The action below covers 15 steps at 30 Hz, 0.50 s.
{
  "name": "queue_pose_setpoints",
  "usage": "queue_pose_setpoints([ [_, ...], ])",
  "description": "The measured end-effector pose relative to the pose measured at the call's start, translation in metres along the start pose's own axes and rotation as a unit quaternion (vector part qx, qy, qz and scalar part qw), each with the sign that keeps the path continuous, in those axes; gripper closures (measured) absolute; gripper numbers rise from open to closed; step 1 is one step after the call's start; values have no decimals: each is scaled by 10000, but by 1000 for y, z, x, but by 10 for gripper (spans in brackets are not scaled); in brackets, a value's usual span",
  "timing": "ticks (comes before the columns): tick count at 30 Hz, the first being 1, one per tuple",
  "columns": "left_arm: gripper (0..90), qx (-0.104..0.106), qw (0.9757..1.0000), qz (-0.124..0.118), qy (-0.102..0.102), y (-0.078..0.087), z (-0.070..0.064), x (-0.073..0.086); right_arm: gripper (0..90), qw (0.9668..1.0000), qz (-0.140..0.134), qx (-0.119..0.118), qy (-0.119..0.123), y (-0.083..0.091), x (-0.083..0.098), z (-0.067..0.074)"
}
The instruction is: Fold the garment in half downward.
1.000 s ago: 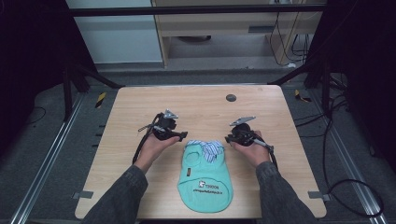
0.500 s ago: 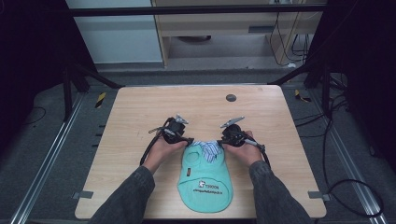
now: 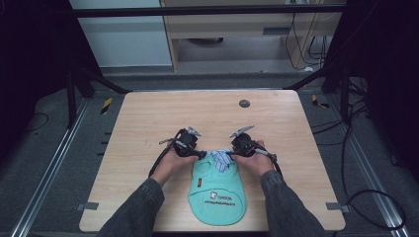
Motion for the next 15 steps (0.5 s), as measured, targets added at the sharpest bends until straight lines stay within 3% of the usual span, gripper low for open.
queue_pose_setpoints([
  [3, 492, 87, 9999, 62, -25, 1, -3, 0, 651, 10000, 22, -57, 22, 1, 0, 2],
  [4, 608, 233, 9997, 88, -71, 1, -7, 0, 697, 10000, 54, -64, 35, 1, -1, 5],
  [5, 677, 233, 9997, 88, -71, 1, -7, 0, 697, 10000, 54, -64, 35, 1, -1, 5],
  [6, 677, 294, 9995, 87, -77, 1, -10, 1, 719, 9999, 55, -83, 47, 2, -1, 6],
  [9, 788, 226, 9995, 69, -196, 1, -16, 2, 807, 9998, 77, -161, 120, 3, -1, 11],
  [15, 847, 110, 9995, 84, -298, 1, -19, 1, 836, 9994, -41, -109, 334, 5, -2, 11],
])
Point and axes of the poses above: each handheld gripper's, and its own axes: y roughly backward along the jaws, x roughly out of its underside, z roughly to its left, the point moved 3 cm from there along -y, roughly forward along the jaws, and after that the axes turned 12 degrees about x, right-handed, at the moved point
